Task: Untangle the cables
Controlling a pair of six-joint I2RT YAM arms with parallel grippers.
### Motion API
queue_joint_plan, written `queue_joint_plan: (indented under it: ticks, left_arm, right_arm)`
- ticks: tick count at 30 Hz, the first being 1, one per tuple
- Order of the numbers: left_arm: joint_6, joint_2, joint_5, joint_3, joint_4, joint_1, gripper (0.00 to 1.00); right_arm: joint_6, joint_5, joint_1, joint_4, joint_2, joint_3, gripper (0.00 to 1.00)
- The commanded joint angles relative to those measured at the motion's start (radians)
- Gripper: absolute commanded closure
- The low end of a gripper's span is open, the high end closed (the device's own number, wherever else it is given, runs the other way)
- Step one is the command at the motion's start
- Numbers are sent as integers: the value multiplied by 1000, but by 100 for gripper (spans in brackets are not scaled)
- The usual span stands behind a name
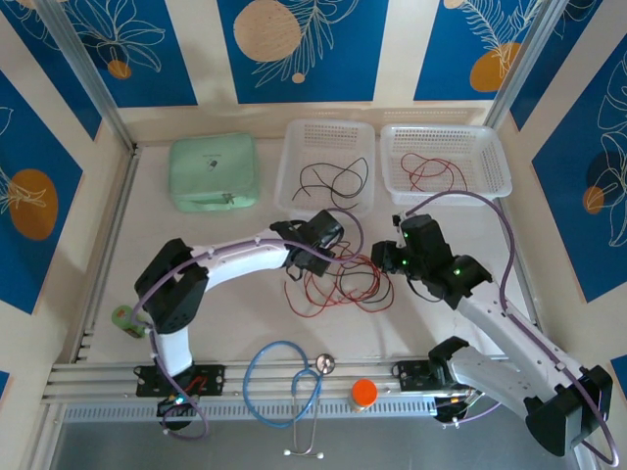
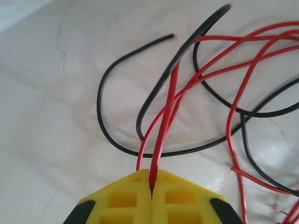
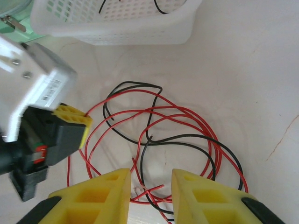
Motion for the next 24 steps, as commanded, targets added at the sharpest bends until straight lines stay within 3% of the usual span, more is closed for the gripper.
queue_joint_plan:
  ticks: [1, 4, 8, 15, 24]
  left_arm:
    - [0, -76, 11, -6, -25, 5, 100]
    - [14, -143, 26, 9, -45, -2, 100]
    - [46, -229, 21, 62, -110, -13, 100]
    - [65, -362, -1, 130, -186, -17, 100]
    - [72, -454, 84, 201, -193, -18, 100]
  right_arm:
    - [26, -9, 5, 6, -13, -20, 70]
    - [7, -59, 4, 27, 13, -32, 66]
    - [-133, -120, 7, 78, 40, -44, 60]
    - [-343, -187, 27, 251, -27, -95, 52]
    - [-482, -161, 52, 393, 50, -75, 38]
